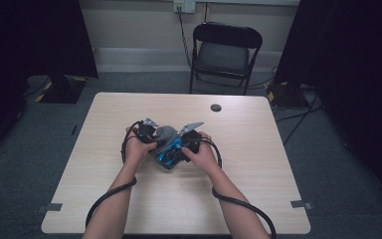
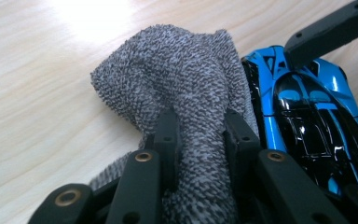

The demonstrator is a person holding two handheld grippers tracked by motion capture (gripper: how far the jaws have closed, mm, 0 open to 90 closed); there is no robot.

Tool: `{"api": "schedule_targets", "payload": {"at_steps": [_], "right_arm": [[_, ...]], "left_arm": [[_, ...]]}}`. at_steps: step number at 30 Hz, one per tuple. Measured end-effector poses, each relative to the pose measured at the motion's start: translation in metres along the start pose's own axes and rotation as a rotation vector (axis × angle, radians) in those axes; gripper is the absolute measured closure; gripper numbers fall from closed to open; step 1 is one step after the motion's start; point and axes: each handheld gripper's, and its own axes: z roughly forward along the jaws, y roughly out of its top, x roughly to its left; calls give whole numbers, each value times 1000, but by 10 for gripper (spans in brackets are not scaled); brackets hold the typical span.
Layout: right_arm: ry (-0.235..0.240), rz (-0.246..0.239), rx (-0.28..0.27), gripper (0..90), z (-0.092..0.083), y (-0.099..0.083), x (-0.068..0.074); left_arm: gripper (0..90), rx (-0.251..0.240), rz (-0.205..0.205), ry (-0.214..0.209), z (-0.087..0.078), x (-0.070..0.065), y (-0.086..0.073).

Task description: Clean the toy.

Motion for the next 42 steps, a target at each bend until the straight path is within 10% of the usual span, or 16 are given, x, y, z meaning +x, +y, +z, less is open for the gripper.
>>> {"api": "schedule_targets", "payload": {"at_steps": [42], "right_arm": [[0, 0, 9, 138, 0, 1, 0]], "left_arm": [[719, 43, 41, -64, -29, 2, -21]]}}
